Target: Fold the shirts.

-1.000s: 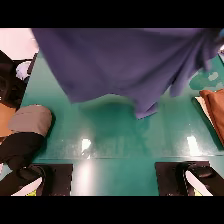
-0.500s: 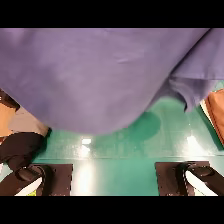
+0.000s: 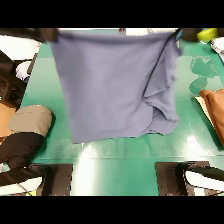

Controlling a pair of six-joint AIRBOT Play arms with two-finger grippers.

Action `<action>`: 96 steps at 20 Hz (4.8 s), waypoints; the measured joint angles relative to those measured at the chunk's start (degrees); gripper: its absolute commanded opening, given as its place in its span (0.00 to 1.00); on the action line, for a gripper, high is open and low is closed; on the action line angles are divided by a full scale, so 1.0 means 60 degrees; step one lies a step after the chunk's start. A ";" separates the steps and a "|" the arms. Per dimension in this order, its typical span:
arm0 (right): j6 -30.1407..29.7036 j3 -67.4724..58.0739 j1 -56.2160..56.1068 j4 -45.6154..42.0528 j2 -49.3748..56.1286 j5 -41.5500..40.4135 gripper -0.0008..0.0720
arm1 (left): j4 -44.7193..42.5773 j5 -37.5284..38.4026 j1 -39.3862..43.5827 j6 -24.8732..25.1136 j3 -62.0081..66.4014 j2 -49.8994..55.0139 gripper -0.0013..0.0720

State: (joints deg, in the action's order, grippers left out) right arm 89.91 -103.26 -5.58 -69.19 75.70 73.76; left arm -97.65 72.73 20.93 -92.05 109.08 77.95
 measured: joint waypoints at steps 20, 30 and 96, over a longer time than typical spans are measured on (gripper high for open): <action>-0.0291 0.0641 0.0761 -0.0477 0.2109 0.0401 0.67 | 0.0350 0.1588 -0.1169 -0.0091 -0.0353 0.3038 0.61; 0.0361 0.8174 0.2313 -0.1723 -0.2095 0.0302 0.82 | 0.2186 0.0780 -0.1271 -0.0197 -0.6069 -0.0641 0.61; -0.0004 -0.2306 0.3759 -0.1290 -0.3916 0.1406 0.04 | 0.1071 -0.0375 -0.1271 -0.0401 0.0637 -0.4615 0.06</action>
State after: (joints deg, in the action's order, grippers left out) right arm 89.89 -117.10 16.97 -76.93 52.21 82.19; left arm -91.22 70.48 13.30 -94.45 112.90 50.26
